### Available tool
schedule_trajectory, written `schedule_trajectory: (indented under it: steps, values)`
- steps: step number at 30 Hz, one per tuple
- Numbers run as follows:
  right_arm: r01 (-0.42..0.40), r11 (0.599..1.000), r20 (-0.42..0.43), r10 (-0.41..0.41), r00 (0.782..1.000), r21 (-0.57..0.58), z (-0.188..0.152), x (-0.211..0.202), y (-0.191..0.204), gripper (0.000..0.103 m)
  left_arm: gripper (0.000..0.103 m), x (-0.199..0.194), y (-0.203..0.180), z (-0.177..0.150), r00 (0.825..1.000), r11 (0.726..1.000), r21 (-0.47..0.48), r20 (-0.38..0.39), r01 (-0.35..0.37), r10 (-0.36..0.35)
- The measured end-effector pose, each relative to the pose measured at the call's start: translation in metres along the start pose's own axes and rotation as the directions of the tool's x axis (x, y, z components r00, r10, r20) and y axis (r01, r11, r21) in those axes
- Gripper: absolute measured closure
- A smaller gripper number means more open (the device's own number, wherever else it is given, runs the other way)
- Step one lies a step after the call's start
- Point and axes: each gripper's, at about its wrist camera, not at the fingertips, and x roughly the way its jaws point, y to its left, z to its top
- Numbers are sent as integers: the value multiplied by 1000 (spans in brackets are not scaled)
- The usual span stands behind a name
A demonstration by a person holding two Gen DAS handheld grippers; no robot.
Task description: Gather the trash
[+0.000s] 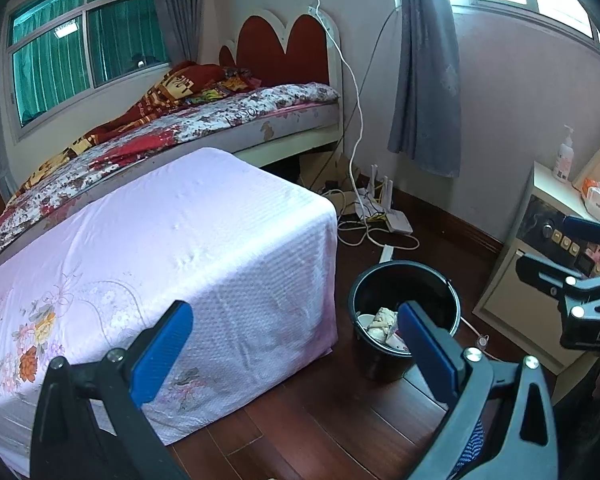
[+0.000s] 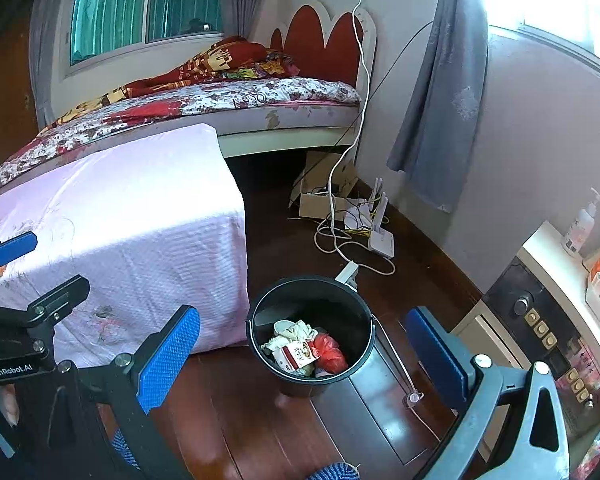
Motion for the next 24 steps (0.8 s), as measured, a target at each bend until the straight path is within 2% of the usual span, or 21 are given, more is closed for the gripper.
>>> schedule_trajectory:
  steps: [24]
  values:
    - [-2, 1000, -1, 2, 1000, -5, 0, 0, 5, 0, 1, 0, 5, 8, 1000, 1000, 12, 12, -13, 12]
